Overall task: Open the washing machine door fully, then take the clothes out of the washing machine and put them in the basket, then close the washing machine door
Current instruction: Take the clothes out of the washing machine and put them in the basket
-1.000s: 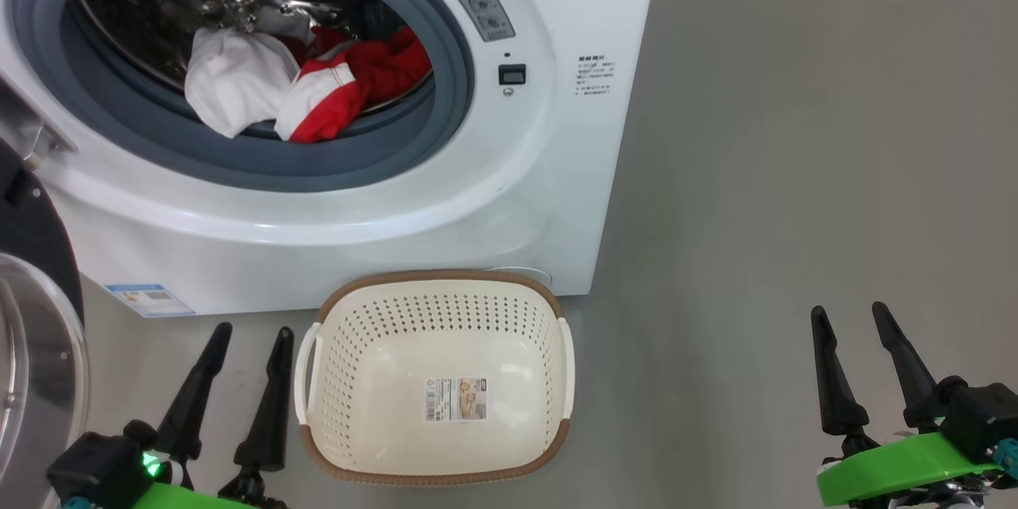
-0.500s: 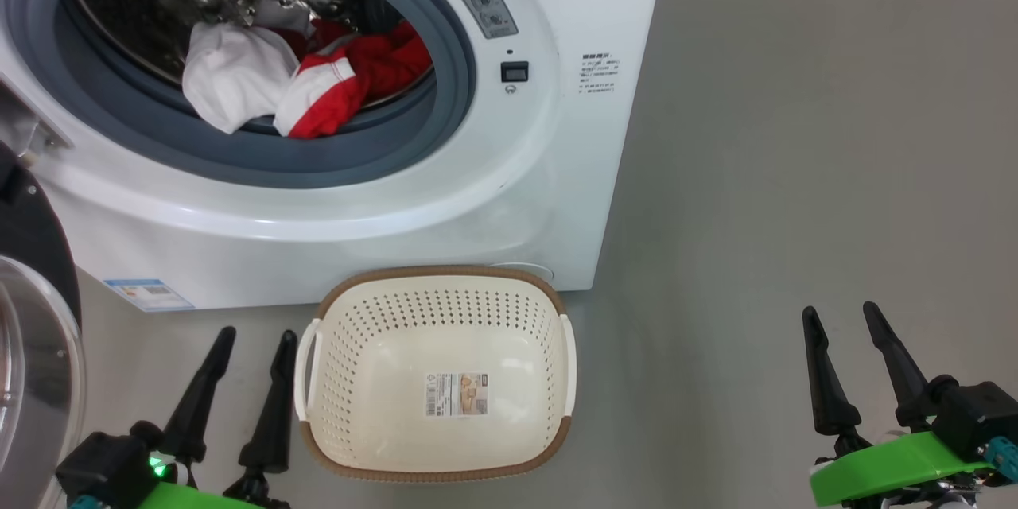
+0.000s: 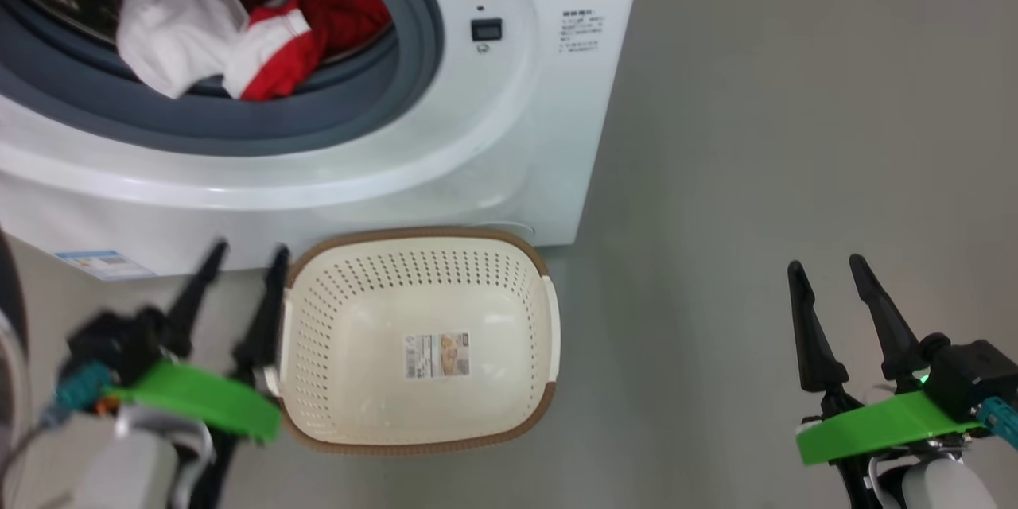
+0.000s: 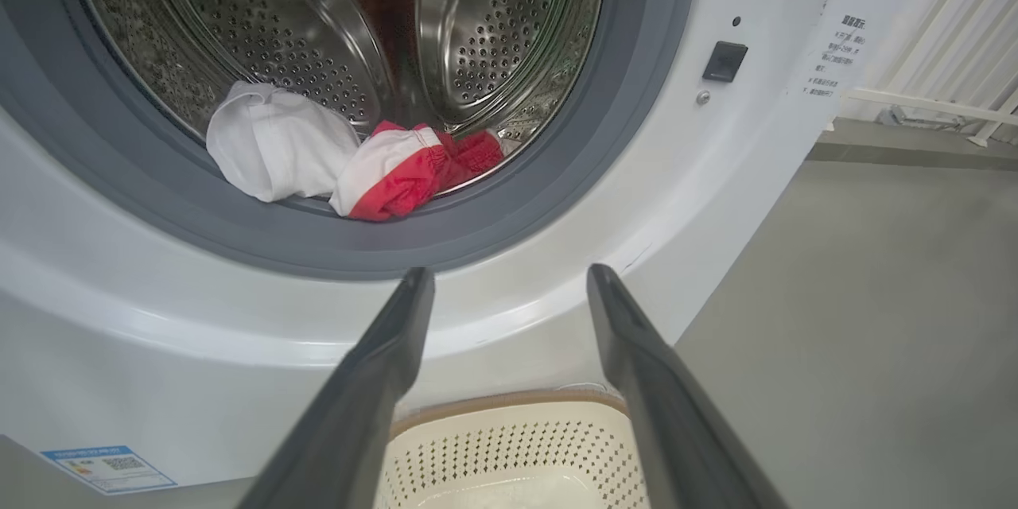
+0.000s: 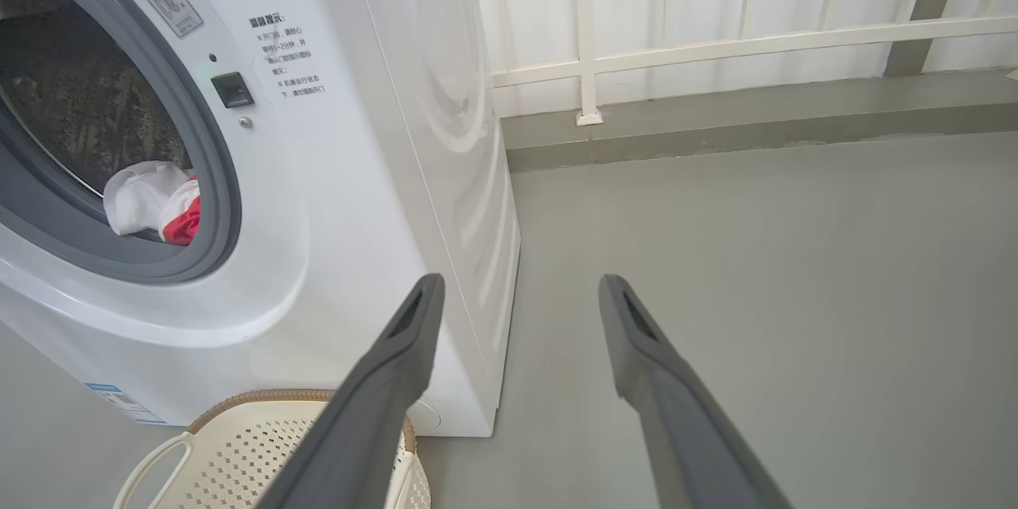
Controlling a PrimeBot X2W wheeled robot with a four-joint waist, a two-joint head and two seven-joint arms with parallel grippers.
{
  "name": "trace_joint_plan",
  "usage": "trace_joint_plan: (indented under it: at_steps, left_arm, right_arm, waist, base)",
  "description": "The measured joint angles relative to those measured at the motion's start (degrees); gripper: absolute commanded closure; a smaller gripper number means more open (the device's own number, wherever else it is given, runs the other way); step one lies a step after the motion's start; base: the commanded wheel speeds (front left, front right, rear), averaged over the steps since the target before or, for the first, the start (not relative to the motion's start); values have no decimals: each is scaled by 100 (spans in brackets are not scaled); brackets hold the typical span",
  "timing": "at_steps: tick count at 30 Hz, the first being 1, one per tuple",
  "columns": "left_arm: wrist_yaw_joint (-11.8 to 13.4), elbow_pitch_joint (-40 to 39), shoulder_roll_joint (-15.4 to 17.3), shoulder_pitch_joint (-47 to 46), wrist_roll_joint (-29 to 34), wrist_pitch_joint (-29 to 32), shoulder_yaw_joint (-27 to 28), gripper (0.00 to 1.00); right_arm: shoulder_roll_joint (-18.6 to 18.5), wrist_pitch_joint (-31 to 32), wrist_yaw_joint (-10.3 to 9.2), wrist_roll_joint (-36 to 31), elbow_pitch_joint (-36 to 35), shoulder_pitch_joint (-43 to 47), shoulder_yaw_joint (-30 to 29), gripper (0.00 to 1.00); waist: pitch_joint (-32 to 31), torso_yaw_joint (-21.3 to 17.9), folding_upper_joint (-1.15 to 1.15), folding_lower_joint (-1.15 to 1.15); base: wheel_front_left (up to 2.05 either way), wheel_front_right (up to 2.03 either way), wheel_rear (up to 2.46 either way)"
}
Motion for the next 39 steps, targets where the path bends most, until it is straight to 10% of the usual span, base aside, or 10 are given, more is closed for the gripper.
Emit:
trace_joint_plan:
  at_steps: [39]
  left_arm:
    - [0,4036,1067,-5202,89,-1,-1054,0]
  right_arm:
    - [-23,-16,0,194,-311,-1172,572,0]
  waist:
    - [1999,-951,0,0]
  base:
    - [0,0,0]
